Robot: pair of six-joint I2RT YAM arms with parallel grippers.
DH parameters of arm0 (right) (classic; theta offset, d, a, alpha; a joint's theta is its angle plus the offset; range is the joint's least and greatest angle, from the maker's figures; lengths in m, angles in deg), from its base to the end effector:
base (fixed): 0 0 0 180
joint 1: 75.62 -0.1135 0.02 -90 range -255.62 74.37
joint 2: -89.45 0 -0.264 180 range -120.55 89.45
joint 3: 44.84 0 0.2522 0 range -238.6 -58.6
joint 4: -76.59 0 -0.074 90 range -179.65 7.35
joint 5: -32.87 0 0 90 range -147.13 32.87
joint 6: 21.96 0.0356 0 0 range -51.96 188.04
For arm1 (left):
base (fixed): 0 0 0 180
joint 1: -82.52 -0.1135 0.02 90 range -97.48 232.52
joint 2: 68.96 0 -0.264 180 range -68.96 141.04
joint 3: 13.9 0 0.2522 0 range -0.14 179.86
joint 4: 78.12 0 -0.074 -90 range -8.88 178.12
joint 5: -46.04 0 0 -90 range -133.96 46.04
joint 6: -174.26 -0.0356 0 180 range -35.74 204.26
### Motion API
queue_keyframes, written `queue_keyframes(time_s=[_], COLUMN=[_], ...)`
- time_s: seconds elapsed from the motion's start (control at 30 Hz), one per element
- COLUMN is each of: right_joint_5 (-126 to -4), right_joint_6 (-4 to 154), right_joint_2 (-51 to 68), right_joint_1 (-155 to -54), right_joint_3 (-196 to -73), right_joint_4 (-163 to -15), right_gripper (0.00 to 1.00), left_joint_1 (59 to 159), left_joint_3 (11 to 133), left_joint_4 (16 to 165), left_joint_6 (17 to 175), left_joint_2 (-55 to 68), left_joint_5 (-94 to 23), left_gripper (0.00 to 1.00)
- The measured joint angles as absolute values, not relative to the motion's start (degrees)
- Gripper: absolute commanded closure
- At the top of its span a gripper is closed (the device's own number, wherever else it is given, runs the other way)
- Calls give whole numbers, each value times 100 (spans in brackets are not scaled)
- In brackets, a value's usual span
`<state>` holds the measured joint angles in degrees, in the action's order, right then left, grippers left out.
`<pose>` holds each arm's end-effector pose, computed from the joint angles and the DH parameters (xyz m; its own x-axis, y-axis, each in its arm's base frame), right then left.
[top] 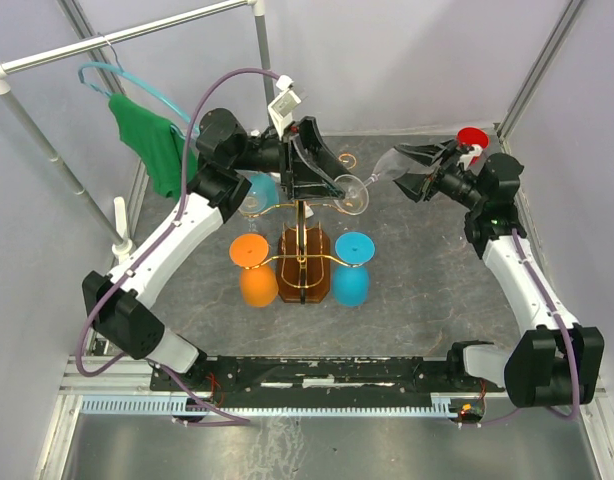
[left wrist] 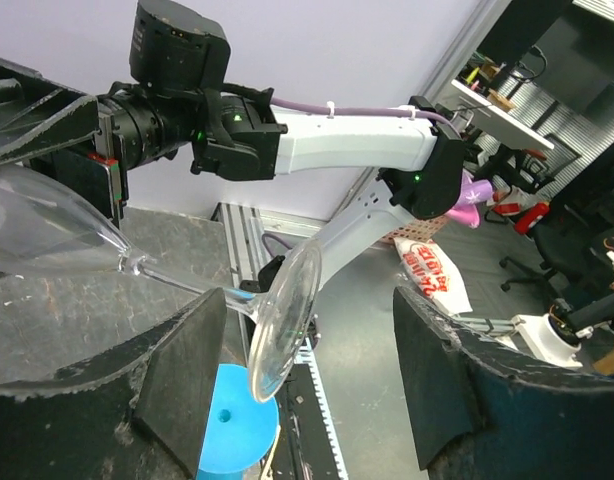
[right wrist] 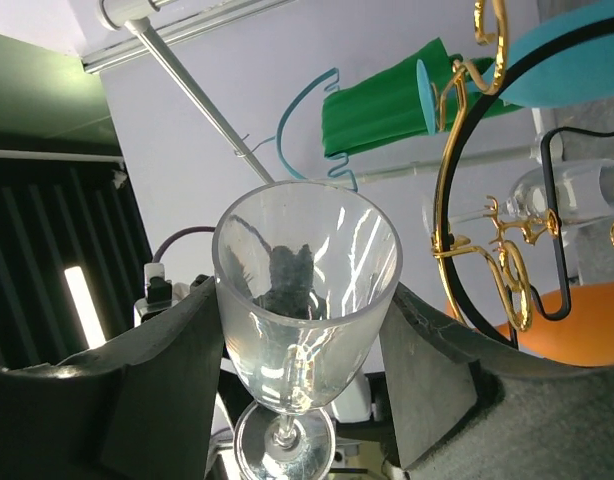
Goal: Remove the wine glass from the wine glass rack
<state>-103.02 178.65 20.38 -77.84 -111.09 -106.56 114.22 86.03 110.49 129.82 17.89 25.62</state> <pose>0.2752 0.0362 0.3482 -0.6988 0.6249 0.3481 0.2567 -0.2352 0.9374 0.2645 -0.2026 0.4661 -0.4397 -0.0212 -0.8979 0.8716 -0.2512 -0.4209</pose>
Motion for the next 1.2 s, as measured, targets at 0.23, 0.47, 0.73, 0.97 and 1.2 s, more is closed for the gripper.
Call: queue_keyframes(time_s=[0.23,0.47,0.73,0.97,1.2], right_joint_5=[-10363,-10088,-9307,-8387,-7294], right_joint_6=[17115,16097,14534,13155,11338], right_joint_2=[1804,870,-439,-1269,-2349], right_joint_1=[-7555,-7087,-6989,-7002,-7334], right_joint_3=[-12043,-13269,-15184,-16773,-18294], right_joint_4=[-10050,-9403,-8315,-7480,-6846], right_gripper=[43,46,47,49,48], left_joint_1=[11125,10546,10148,10122,10122], left_joint_3=[8601,8594,8594,8594,8592], left_joint_4=[10960,10590,10175,9587,9067], left_joint_6=[12963,12821,12591,12132,11680], left_joint_2=[1419,903,558,464,455], left_joint_5=[2505,2514,2496,2308,2109], left_gripper=[24,23,23,20,20])
